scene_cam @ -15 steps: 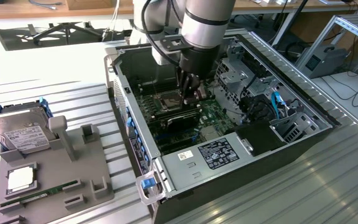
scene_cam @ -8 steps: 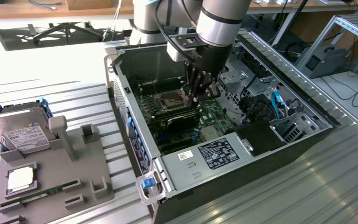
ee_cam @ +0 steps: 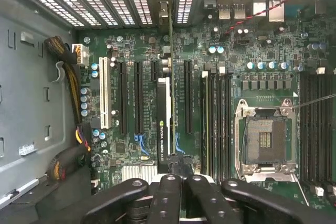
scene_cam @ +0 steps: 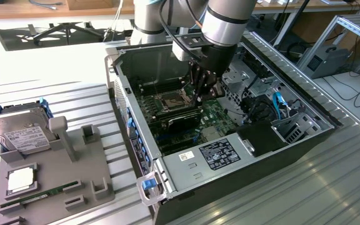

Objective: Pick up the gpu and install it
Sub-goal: 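Insert the gpu into the slot, then press down on the gpu until it lock into place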

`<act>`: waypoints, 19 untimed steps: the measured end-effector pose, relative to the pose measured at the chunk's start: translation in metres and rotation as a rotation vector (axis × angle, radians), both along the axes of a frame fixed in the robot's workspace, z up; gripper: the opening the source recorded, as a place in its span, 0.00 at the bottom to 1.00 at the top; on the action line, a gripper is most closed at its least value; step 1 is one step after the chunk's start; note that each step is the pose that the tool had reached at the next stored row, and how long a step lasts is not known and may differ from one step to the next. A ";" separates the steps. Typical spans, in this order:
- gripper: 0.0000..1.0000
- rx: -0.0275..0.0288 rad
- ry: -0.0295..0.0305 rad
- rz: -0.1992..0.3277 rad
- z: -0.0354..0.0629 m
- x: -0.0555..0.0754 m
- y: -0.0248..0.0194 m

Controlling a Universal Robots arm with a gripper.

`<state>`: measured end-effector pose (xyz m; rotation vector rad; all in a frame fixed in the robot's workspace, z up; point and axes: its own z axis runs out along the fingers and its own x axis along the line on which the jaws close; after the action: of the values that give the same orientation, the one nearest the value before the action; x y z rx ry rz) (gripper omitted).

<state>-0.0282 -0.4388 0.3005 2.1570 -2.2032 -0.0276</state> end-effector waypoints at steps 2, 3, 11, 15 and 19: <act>0.11 0.0000 0.0000 0.000 0.0000 0.000 0.0000; 0.11 0.0000 0.0000 0.000 0.0000 0.000 0.0000; 0.11 0.0000 0.0000 0.000 -0.0001 -0.009 0.0000; 0.11 0.0001 -0.0002 0.000 -0.0008 -0.024 0.0004; 0.11 0.0000 -0.0001 0.000 -0.0019 -0.035 0.0004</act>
<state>-0.0635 -0.4385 0.2985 2.1570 -2.2033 -0.0274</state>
